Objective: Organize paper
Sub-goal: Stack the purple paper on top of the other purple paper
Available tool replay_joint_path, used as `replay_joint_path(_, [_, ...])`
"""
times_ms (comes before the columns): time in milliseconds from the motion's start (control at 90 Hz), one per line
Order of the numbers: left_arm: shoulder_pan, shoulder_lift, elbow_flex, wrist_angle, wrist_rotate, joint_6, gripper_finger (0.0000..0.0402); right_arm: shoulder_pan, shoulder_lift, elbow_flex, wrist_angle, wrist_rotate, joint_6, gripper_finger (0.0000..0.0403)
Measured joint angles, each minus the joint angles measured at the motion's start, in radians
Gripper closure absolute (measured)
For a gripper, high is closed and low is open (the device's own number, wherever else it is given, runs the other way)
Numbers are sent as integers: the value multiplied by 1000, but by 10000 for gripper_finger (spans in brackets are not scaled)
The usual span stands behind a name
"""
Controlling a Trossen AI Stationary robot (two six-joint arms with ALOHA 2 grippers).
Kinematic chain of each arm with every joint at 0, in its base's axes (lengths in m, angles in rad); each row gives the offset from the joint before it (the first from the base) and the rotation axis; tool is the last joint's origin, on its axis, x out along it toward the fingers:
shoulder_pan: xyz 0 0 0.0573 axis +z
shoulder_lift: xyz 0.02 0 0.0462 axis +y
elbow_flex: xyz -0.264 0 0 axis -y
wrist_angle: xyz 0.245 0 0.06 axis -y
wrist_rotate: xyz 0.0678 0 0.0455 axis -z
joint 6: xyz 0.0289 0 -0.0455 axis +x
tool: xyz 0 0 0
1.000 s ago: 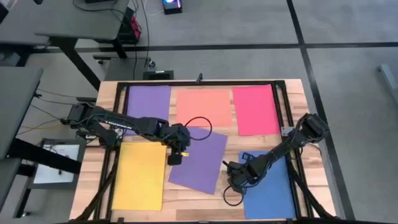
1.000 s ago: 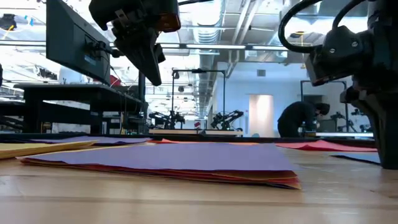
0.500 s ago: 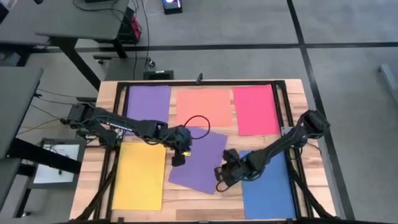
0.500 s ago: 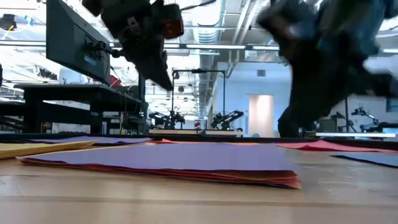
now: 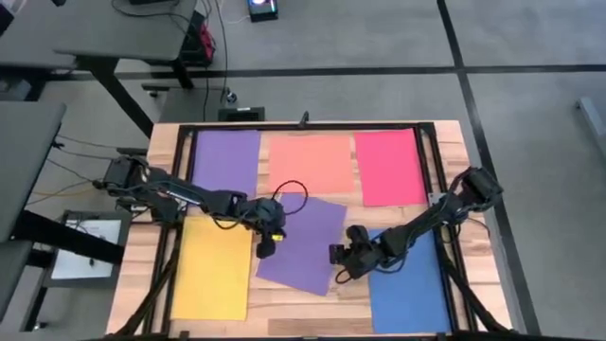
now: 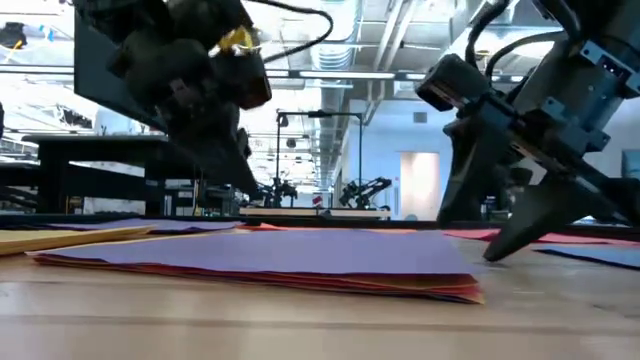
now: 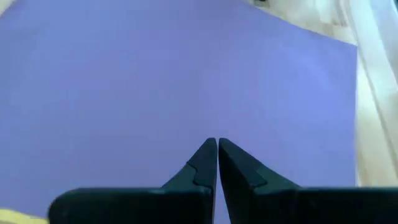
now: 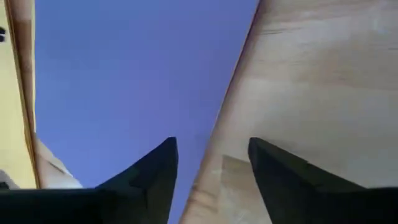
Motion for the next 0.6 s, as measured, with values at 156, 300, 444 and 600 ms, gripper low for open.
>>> replay_joint_path(156, [-7, 120, 33, 22, 28, -14, 402, -21, 2, -1, 23, -8, -5, 215])
replay_joint_path(300, [-8, 180, 84, 26, 30, -43, 402, -39, 4, -1, 41, -7, -10, 219])
replay_joint_path(444, [-8, 187, 96, 23, 31, -27, 402, -53, 6, -1, 61, -4, -52, 222])
replay_joint_path(600, [-8, 187, 97, -7, 31, -14, 402, -49, -14, 0, 59, -52, -66, 223])
